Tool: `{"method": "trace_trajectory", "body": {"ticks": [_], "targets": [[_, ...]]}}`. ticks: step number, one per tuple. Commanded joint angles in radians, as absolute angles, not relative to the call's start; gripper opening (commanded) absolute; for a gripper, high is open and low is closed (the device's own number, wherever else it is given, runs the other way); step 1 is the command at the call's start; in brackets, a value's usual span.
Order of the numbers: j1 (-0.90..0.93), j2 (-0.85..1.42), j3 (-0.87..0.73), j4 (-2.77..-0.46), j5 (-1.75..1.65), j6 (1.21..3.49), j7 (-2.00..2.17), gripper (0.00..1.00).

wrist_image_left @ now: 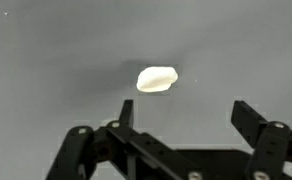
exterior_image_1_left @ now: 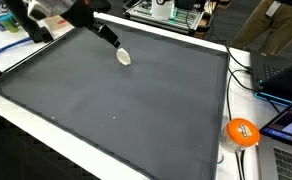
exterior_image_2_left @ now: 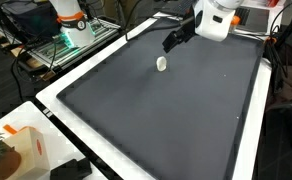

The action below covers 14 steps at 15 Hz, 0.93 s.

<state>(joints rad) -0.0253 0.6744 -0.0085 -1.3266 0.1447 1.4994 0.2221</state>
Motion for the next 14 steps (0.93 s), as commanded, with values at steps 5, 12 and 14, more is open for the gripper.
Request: {"method": "trace_trajectory", "body": {"ticks": [5, 12, 14], "targets": [[-0.002, 0.538, -0.017, -1.505, 0.13, 1.497, 0.215, 1.0], [0.003, 0.476, -0.03, -1.653, 0.124, 1.682, 0.246, 1.0], [-0.002, 0.449, -0.035, -1.723, 0.129, 1.758, 0.246, 1.0]]}}
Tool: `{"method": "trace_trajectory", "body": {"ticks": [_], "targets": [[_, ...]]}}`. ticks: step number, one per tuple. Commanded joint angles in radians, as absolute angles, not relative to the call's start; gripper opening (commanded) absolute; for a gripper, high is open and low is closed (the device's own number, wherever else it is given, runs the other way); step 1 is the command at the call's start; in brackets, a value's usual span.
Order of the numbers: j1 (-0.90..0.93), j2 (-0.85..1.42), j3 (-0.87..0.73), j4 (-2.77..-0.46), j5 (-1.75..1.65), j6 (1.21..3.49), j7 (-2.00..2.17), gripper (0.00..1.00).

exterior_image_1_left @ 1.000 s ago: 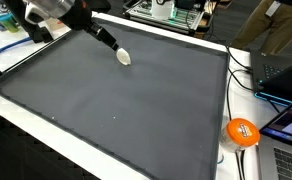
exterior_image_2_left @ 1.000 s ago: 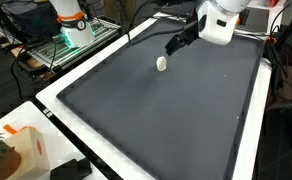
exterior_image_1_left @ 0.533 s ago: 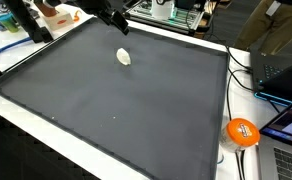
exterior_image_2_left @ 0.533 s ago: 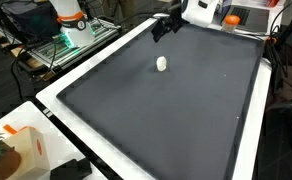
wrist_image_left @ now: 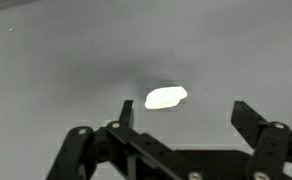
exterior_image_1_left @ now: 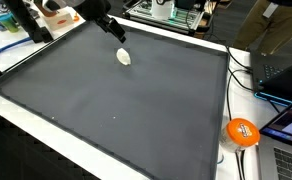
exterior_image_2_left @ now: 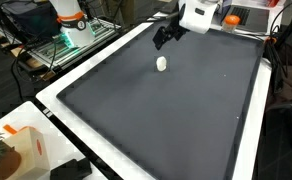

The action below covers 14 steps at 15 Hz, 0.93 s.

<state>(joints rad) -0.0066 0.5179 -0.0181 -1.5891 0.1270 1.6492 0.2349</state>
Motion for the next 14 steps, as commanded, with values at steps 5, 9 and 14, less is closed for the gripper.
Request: {"method": "trace_trajectory", "body": {"ticks": [5, 9, 14], "targets": [[-0.004, 0.333, -0.049, -1.947, 0.141, 2.018, 0.263, 1.0], [0.005, 0.241, -0.045, -2.1, 0.124, 2.169, 0.267, 1.0], [0.042, 0.141, -0.049, -2.302, 0.097, 2.493, 0.412, 1.0]]}}
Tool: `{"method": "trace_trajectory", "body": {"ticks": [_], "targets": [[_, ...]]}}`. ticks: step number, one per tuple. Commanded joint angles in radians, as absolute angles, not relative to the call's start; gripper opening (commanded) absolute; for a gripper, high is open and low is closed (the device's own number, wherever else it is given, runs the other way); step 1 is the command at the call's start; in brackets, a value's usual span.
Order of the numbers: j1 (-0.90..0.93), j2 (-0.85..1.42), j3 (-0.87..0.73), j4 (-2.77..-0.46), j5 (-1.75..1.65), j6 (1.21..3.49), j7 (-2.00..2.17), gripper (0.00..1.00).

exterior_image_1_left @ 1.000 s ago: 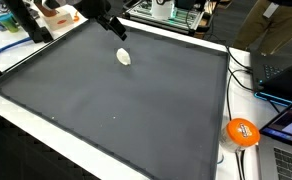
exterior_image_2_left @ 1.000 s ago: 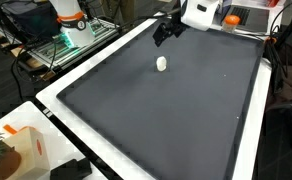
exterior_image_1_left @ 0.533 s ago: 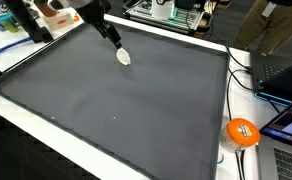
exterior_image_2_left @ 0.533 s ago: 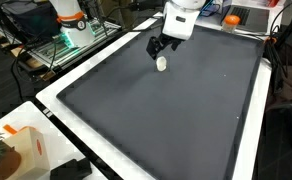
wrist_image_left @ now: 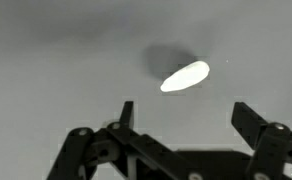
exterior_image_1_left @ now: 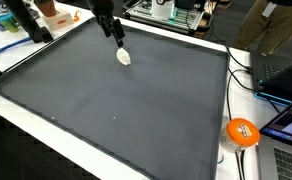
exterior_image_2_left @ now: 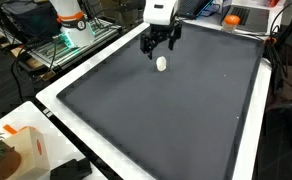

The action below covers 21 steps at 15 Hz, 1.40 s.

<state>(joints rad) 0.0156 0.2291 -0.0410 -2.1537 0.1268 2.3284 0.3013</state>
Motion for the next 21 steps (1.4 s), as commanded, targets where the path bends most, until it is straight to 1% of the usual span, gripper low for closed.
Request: {"method": "trace_trajectory", "body": {"ticks": [1, 3, 5, 8, 13, 14, 15, 17, 18, 19, 21], "targets": [[0.02, 0.211, -0.038, -2.192, 0.124, 2.391, 0.337, 1.0], [0.03, 0.182, -0.038, -2.25, 0.118, 2.462, 0.378, 1.0], [0.031, 0.168, -0.037, -2.267, 0.117, 2.471, 0.388, 1.0], [0.07, 0.159, -0.061, -2.327, 0.017, 2.646, 0.593, 1.0], [0.146, 0.12, -0.136, -2.441, -0.312, 2.81, 0.962, 1.0], [0.197, 0.11, -0.195, -2.458, -0.406, 2.837, 1.042, 1.0], [0.27, 0.101, -0.277, -2.463, -0.49, 2.856, 1.103, 1.0], [0.351, 0.095, -0.369, -2.455, -0.666, 2.857, 1.218, 1.0], [0.336, 0.085, -0.353, -2.471, -0.749, 2.864, 1.28, 1.0], [0.304, 0.125, -0.318, -2.426, -0.632, 2.843, 1.185, 1.0], [0.311, 0.122, -0.322, -2.427, -0.651, 2.843, 1.207, 1.0]]}}
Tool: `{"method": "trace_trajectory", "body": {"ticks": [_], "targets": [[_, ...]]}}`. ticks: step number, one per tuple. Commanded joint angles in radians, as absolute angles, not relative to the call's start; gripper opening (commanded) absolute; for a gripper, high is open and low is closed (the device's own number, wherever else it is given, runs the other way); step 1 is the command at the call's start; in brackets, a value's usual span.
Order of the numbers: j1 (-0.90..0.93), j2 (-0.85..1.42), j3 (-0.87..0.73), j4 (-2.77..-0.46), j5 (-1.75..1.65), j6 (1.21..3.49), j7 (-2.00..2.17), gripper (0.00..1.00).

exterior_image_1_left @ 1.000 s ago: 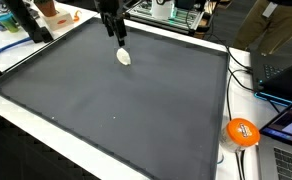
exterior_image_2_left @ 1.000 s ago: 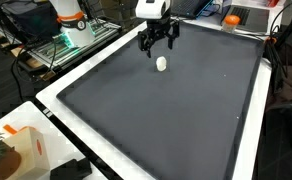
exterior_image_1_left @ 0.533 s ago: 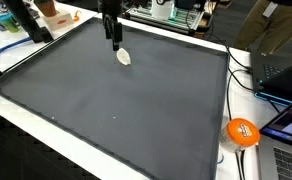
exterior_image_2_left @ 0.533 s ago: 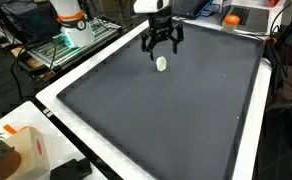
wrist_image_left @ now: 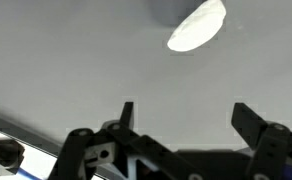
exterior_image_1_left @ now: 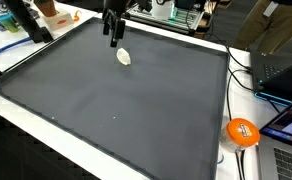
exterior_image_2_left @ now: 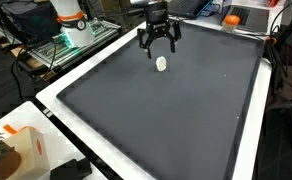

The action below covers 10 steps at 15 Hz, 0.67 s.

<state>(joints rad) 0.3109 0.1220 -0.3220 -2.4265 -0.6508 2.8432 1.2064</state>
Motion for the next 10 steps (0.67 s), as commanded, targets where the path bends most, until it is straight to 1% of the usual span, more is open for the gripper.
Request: {"method": "trace_trajectory", "body": {"ticks": [1, 5, 6, 8, 10], "targets": [[0.311, 0.124, -0.322, -2.424, -0.65, 2.843, 1.205, 1.0], [0.319, 0.127, -0.324, -2.417, -0.68, 2.826, 1.212, 1.0], [0.31, 0.122, -0.297, -2.435, -0.613, 2.801, 1.122, 1.0], [0.31, 0.118, -0.286, -2.444, -0.598, 2.794, 1.076, 1.0], [0.318, 0.106, -0.294, -2.453, -0.663, 2.826, 1.104, 1.0]]}}
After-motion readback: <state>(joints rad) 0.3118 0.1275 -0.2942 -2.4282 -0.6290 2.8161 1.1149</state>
